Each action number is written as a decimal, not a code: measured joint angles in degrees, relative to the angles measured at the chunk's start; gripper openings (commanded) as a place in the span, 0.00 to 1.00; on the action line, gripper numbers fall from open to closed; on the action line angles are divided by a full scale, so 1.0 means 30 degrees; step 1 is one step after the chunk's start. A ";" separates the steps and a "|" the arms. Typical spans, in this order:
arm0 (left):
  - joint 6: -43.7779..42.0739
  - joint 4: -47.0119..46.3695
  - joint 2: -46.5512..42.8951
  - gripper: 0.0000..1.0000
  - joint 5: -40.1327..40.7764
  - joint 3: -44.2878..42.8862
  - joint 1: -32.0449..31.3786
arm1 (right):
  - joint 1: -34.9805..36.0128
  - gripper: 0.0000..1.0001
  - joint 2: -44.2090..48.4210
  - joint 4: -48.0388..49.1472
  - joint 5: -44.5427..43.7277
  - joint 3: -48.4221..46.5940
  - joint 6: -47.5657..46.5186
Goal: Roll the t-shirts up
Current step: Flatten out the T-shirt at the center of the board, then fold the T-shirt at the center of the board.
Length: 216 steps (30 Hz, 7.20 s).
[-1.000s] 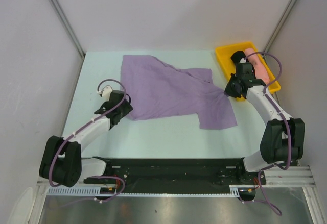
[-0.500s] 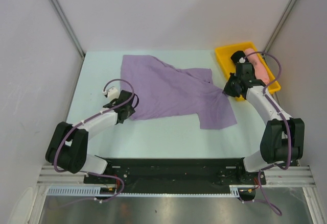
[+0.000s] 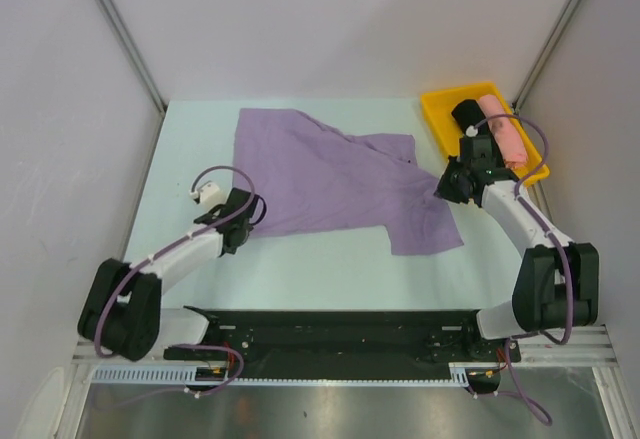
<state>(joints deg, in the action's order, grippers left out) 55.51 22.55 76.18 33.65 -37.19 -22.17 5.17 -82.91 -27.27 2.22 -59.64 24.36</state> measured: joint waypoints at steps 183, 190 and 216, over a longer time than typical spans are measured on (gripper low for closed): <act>-0.5282 -0.0007 -0.8255 0.00 -0.1246 0.1355 0.8582 | 0.4357 0.00 1.3865 -0.1413 -0.3133 0.8488 0.5450; -0.5326 0.0794 -0.8823 0.00 -0.0721 0.2135 0.8582 | 0.8845 0.00 1.5934 -0.4313 -0.3803 0.8502 0.7490; -0.5493 -0.1727 0.1639 0.03 0.0721 -0.3126 0.6980 | 0.6178 0.00 -0.4503 0.2346 -0.4182 -0.4998 0.0772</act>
<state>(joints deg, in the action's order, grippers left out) 39.03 17.37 81.10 35.81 -46.57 -1.23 23.70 -96.42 -20.23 -10.33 -74.63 26.68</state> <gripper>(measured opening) 0.036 0.008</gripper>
